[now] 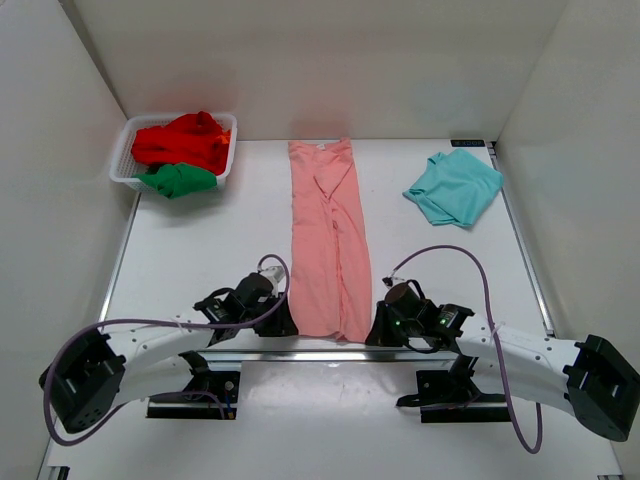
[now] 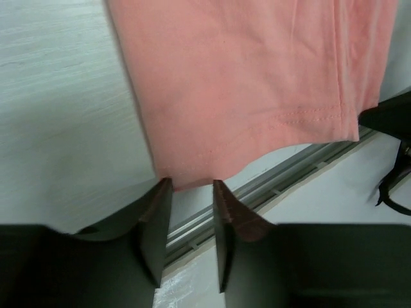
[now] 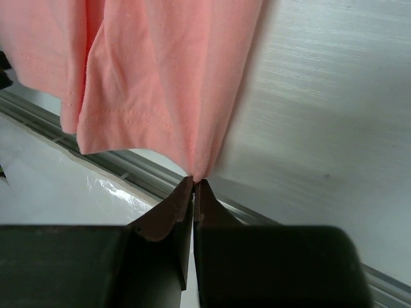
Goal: Fold and stack the t-shirts
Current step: Fold the folded rectangular tshirt in 1/3 of the way
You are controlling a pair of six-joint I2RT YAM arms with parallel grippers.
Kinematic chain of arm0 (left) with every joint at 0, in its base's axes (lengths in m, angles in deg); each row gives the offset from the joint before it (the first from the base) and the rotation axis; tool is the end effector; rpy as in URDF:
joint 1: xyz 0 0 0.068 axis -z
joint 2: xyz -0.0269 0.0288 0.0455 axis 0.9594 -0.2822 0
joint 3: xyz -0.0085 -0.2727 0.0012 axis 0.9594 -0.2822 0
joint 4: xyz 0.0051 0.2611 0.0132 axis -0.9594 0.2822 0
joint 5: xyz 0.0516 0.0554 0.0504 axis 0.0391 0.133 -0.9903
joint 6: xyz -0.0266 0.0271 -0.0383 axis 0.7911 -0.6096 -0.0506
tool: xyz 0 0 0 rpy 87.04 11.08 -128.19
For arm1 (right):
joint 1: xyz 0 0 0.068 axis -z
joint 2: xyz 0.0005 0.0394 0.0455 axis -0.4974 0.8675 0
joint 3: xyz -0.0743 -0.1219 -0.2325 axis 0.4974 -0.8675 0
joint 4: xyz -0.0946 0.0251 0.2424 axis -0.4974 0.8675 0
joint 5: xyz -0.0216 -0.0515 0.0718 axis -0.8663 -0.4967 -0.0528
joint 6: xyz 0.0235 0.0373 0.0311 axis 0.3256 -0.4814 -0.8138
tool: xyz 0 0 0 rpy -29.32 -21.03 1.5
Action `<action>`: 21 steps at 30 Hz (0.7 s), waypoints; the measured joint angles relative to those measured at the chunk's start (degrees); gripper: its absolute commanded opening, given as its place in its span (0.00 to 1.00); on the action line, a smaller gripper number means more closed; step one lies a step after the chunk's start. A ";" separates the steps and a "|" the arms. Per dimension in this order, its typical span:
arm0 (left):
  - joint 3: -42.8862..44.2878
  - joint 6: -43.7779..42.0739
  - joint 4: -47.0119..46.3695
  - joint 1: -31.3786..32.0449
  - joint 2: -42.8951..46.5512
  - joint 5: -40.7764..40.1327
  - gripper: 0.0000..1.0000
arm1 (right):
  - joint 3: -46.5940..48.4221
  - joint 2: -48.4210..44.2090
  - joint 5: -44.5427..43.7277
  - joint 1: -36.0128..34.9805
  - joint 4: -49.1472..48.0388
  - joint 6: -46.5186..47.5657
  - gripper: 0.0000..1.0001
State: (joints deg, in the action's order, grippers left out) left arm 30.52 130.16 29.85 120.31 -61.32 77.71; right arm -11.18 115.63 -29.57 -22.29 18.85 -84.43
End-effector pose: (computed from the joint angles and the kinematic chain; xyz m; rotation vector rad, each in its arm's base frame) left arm 0.1220 -0.1376 0.1412 0.1394 2.6794 -0.7939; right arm 0.0994 0.1338 0.1503 -0.0611 2.7030 0.8038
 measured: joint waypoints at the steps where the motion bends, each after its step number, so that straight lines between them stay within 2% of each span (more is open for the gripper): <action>1: 0.02 -0.15 0.61 -0.20 0.83 -0.15 0.46 | 0.00 0.00 0.02 0.04 0.11 0.02 0.00; 4: 0.28 -0.20 2.73 -0.98 3.48 -0.83 0.52 | 0.00 -0.02 0.04 0.13 0.28 0.09 0.00; 13: 1.31 -0.48 5.64 -1.31 4.20 -2.97 0.54 | 0.00 -0.11 0.24 0.83 0.79 0.48 0.00; 21: 0.50 0.76 0.39 -0.66 -0.37 -4.02 0.52 | 0.00 -0.11 0.50 1.81 0.79 0.76 0.00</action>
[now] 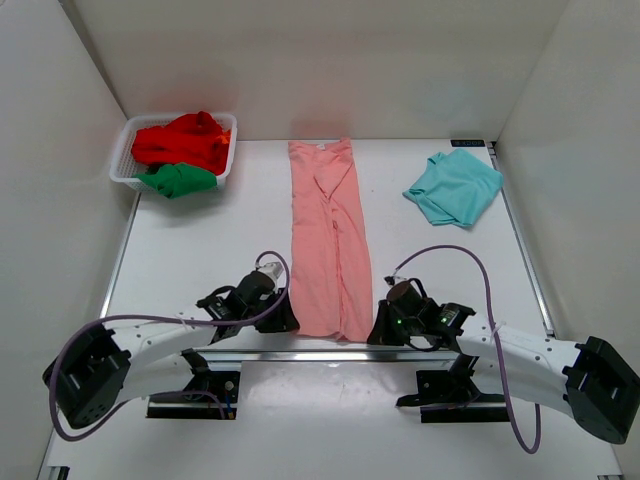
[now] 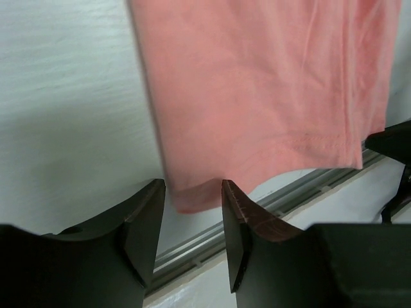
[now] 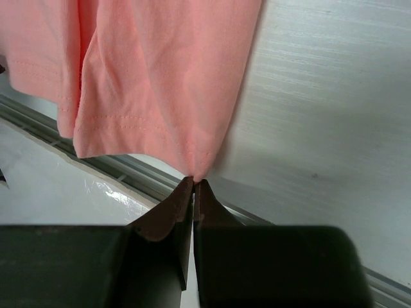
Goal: Fold and stack the t-shirts
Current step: Fold the folded rectangular tshirt in 1/3 of the way
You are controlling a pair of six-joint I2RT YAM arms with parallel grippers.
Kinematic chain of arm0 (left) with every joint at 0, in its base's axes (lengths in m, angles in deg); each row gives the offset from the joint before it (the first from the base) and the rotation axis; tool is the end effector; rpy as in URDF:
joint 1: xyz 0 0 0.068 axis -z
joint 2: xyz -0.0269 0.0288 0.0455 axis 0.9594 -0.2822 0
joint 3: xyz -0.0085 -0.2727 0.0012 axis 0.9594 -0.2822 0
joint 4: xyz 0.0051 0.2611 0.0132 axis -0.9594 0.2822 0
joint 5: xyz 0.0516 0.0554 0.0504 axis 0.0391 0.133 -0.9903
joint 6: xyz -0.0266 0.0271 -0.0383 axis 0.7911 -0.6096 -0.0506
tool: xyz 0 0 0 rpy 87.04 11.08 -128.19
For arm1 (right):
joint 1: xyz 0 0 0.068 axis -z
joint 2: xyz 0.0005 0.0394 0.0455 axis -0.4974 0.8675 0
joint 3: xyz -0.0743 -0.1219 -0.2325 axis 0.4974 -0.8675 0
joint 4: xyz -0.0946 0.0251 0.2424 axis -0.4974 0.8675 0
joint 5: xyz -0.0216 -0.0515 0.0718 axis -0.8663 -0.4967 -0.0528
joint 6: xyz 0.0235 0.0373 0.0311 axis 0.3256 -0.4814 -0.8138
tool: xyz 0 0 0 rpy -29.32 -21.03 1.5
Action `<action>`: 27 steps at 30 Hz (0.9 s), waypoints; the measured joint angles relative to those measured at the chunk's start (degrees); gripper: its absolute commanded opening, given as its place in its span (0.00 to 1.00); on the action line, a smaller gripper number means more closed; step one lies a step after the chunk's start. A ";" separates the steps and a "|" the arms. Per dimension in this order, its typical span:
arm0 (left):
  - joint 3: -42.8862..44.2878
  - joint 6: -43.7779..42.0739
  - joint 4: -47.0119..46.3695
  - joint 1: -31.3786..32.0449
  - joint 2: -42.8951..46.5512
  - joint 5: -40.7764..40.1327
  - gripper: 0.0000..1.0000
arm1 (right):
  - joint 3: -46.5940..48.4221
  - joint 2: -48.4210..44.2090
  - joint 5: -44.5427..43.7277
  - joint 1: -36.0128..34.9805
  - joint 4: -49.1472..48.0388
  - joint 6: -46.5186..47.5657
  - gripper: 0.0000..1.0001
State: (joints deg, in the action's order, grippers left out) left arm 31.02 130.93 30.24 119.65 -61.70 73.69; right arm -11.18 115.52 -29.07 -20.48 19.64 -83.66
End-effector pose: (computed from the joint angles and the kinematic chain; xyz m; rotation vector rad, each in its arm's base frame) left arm 0.1264 -0.1356 0.1419 0.0731 2.6569 -0.7164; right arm 0.1025 0.1298 0.1497 -0.0397 2.7091 0.7887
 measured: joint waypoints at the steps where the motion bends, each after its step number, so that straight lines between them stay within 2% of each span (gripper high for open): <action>1: 0.13 0.20 -1.01 0.26 -0.83 -0.02 0.50 | 0.00 -0.02 0.07 0.15 0.00 0.00 0.00; 2: 0.37 0.31 -2.03 0.55 -1.79 -0.04 0.40 | 0.00 0.00 0.11 0.15 0.00 0.02 0.00; 4: 0.79 0.63 -3.45 0.92 -3.93 -0.02 0.07 | 0.00 0.00 0.13 0.20 0.00 0.22 0.00; 5: 0.85 0.79 -3.93 1.01 -5.03 0.07 0.00 | 0.00 0.00 0.15 0.20 0.00 0.39 0.00; 9: 0.66 0.81 -4.55 1.40 -4.98 0.17 0.00 | 0.04 0.00 -0.04 -0.33 0.39 1.01 0.00; 15: -2.80 2.01 -1.86 2.38 1.51 0.26 0.00 | 0.04 0.02 0.44 -3.85 1.75 1.01 0.00; 19: -3.37 2.82 0.02 3.04 3.52 0.63 0.00 | 0.61 0.42 2.14 -3.82 3.13 1.99 0.00; 23: -0.81 1.79 4.00 0.48 3.72 1.62 0.00 | 5.75 2.95 5.25 0.68 5.46 6.10 0.00; 27: 6.47 -1.36 6.36 -7.93 1.66 3.50 0.00 | 14.29 7.15 9.27 9.25 5.75 11.98 0.00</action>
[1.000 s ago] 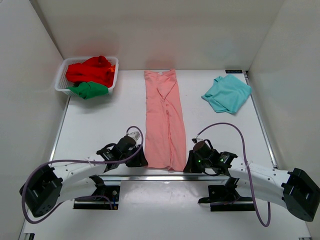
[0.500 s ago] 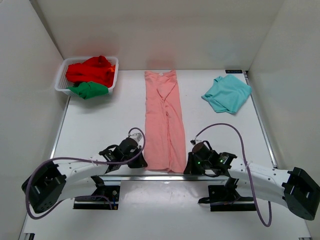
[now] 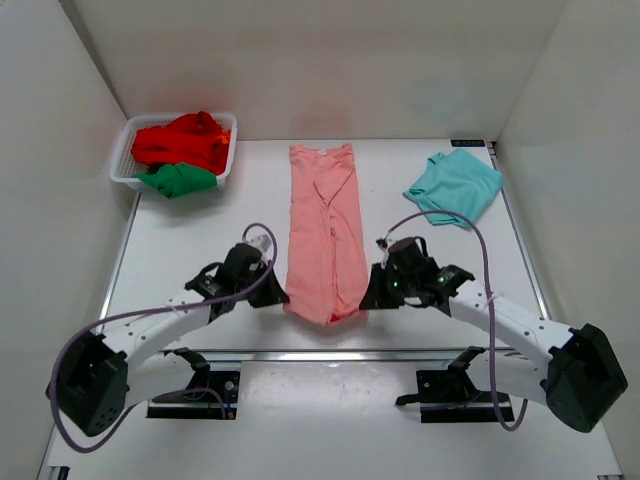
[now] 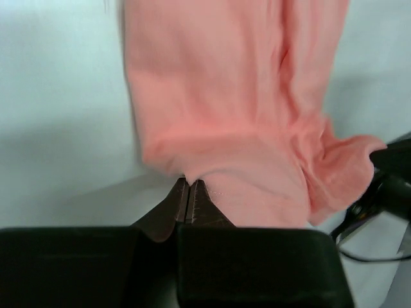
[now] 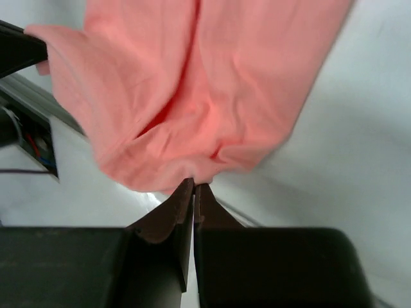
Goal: Fold and stack the t-shirts
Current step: Fold the folded rectangular tshirt in 1/3 of the way, then grab one side of the 2/3 rectangular tshirt with both arms
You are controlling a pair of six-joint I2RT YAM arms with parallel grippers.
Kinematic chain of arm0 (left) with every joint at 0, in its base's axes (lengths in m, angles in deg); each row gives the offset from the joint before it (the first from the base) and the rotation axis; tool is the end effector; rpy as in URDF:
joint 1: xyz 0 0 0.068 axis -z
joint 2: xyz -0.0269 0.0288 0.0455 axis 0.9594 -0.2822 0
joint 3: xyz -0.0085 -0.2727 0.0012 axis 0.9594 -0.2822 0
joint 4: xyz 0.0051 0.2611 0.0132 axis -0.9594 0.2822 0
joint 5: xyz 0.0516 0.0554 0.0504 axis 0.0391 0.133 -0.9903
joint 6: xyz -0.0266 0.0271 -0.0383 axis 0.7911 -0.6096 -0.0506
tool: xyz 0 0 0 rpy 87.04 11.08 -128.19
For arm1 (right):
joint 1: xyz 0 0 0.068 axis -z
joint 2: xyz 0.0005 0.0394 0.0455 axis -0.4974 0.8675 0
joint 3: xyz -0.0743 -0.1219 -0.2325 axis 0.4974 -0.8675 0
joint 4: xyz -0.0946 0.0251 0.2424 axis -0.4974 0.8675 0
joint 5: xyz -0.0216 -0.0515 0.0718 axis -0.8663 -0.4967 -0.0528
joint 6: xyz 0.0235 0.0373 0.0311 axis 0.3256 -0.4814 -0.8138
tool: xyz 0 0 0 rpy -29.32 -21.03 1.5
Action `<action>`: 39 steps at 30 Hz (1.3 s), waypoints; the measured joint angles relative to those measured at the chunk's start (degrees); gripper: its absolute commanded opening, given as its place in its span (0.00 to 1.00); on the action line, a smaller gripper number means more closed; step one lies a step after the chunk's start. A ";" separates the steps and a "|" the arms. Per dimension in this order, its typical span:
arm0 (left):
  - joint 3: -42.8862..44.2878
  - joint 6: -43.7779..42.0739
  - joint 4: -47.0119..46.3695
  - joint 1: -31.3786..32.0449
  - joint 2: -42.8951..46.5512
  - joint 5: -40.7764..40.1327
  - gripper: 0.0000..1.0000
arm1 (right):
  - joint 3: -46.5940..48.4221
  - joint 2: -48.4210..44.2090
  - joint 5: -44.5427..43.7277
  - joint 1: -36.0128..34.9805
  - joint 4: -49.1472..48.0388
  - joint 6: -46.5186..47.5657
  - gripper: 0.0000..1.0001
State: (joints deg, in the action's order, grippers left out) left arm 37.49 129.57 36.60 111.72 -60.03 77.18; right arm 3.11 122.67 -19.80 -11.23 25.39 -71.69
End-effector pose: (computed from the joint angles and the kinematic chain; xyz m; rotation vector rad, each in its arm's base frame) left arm 0.1505 -0.1248 0.1733 -0.0480 2.6220 -0.7514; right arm 0.1473 0.1411 0.2000 -0.1796 2.6646 0.8712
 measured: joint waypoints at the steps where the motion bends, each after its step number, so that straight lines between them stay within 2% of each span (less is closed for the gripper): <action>1: 2.32 -0.94 0.13 -2.05 -1.42 0.52 0.00 | 2.32 1.49 0.83 2.12 0.02 1.57 0.00; 4: 9.42 -3.65 0.04 -7.23 -7.54 2.14 0.00 | 9.11 6.93 2.97 7.54 0.55 6.25 0.00; 9: 20.81 -6.80 -0.33 -12.26 -19.10 4.50 0.00 | 20.65 16.92 4.79 15.02 2.40 12.96 0.00; 17: 36.85 -9.88 -0.94 -18.75 -36.24 7.02 0.02 | 38.47 34.14 6.25 20.90 3.39 19.56 0.00; 18: 38.32 -9.94 -1.11 -19.47 -38.05 7.06 0.10 | 40.70 36.50 6.32 21.20 3.39 20.20 0.04; 19: 39.78 -10.27 -1.11 -20.24 -39.82 7.06 0.30 | 42.71 38.73 6.27 21.55 3.43 20.74 0.14; 20: 41.38 -10.45 -1.31 -21.03 -41.72 7.28 0.32 | 45.29 41.27 6.16 21.86 3.80 21.22 0.23; 21: 42.62 -10.49 -1.81 -21.70 -43.41 7.52 0.33 | 47.91 43.89 5.86 22.14 3.91 21.73 0.24; 22: 43.60 -10.23 -2.80 -22.51 -44.89 7.89 0.39 | 50.16 46.18 5.33 22.40 3.65 22.25 0.25; 23: 43.80 -9.92 -4.17 -23.23 -45.66 8.33 0.54 | 51.84 47.95 4.83 22.69 3.28 22.47 0.28; 25: 43.52 -8.94 -6.82 -24.55 -46.14 9.11 0.58 | 52.81 49.42 3.52 23.28 2.45 22.45 0.30; 28: 41.94 -8.11 -10.67 -26.10 -44.06 9.18 0.60 | 52.37 48.83 0.90 23.89 1.95 21.94 0.32; 31: 38.77 -8.72 -12.57 -26.18 -39.87 9.81 0.59 | 45.55 43.58 -1.03 23.78 -1.70 20.55 0.29; 35: 23.61 -9.18 -17.35 -24.26 -28.39 10.51 0.52 | 29.68 31.52 -0.79 21.35 -6.58 17.51 0.21; 38: 10.43 -9.60 -21.09 -21.73 -20.11 9.73 0.43 | 21.38 25.77 1.62 19.67 -9.77 16.33 0.21; 39: 6.84 -10.14 -21.59 -20.72 -17.75 8.57 0.43 | 19.41 24.68 2.84 19.43 -11.21 16.31 0.22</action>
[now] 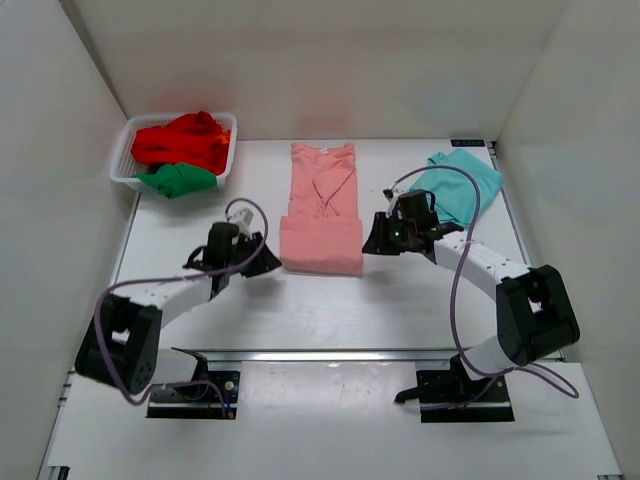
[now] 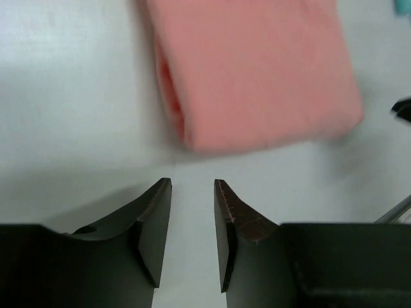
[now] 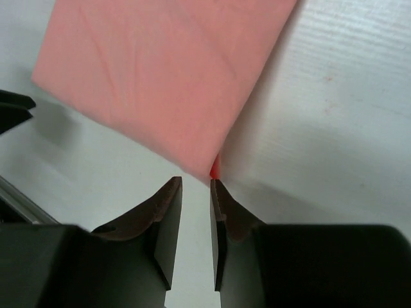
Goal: Fold and stack the t-shirts
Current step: Grab one side of the 2/3 rectangular tshirt with both arms
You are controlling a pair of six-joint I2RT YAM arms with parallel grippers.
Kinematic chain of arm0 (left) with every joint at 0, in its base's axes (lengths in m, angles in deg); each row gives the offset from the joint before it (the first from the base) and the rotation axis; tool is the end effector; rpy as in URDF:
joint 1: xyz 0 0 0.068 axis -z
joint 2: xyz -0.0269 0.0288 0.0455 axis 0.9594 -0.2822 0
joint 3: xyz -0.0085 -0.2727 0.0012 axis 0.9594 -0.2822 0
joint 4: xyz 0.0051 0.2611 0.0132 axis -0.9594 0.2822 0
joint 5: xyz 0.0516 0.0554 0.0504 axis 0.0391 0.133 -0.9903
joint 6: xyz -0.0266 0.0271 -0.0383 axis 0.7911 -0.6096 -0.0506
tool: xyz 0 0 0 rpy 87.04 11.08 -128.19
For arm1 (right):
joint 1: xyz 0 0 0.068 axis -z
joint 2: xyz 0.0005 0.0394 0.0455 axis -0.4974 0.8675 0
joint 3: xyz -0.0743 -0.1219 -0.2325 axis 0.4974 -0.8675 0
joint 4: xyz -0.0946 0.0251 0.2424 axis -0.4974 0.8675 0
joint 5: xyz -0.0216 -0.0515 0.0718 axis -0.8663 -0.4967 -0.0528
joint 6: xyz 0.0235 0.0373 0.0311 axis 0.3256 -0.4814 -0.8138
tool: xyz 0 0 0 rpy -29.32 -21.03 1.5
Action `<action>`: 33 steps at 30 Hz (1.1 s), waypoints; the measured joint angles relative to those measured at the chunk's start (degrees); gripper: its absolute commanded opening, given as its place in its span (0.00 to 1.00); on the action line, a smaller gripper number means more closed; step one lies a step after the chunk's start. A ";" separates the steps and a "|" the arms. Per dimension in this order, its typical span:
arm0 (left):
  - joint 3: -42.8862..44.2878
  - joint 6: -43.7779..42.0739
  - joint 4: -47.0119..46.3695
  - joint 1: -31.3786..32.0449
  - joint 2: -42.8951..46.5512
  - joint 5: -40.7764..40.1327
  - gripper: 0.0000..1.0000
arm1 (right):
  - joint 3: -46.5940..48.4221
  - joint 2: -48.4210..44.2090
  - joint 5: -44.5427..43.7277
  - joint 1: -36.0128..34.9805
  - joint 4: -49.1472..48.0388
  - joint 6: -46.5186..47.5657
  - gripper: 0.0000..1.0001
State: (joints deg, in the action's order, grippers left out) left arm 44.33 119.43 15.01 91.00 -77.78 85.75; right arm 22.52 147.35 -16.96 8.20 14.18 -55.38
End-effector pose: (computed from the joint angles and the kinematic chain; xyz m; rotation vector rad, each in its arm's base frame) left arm 0.2498 -0.0892 0.1738 -0.1601 2.3642 -0.7874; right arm 0.2873 0.1261 0.2179 -0.1429 2.4461 0.7391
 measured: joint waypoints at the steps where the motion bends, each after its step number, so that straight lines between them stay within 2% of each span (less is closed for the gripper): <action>1: -3.23 -0.59 -0.24 1.09 2.21 -0.94 0.42 | -1.64 -0.79 0.96 0.07 -1.18 0.02 0.23; 4: -8.79 -1.79 -2.05 2.43 6.71 -2.99 0.47 | -4.90 -1.40 4.04 1.29 -4.13 0.07 0.29; 9: -10.40 -2.89 -9.25 2.45 8.04 -5.46 0.48 | -7.54 -1.18 6.75 1.60 -8.46 0.15 0.32; 15: -10.38 -2.58 -18.43 3.04 3.37 -5.79 0.49 | -7.72 2.10 8.50 -0.57 -12.50 -0.09 0.33; 25: -9.99 1.53 -25.94 4.72 -4.68 -5.01 0.47 | -12.22 3.96 7.82 -2.40 -16.09 -3.13 0.38; 28: -9.14 2.95 -27.06 5.20 -7.89 -4.68 0.42 | -12.35 5.42 7.10 -2.43 -16.26 -3.82 0.38; 29: -8.87 3.28 -27.39 5.27 -8.87 -4.68 0.37 | -12.46 5.79 6.84 -2.40 -16.37 -4.24 0.38; 32: -8.39 4.46 -28.24 5.60 -10.82 -4.72 0.23 | -13.81 5.92 7.28 -2.19 -18.21 -5.25 0.27; 33: -8.04 4.96 -28.44 5.75 -11.43 -4.68 0.17 | -14.36 6.05 7.63 -1.99 -18.99 -5.68 0.18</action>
State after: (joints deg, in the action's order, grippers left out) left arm 36.29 124.39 -13.43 96.75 -89.21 81.07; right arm 8.16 153.40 -9.33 6.21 -4.82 -61.06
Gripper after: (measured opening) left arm 0.260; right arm 0.284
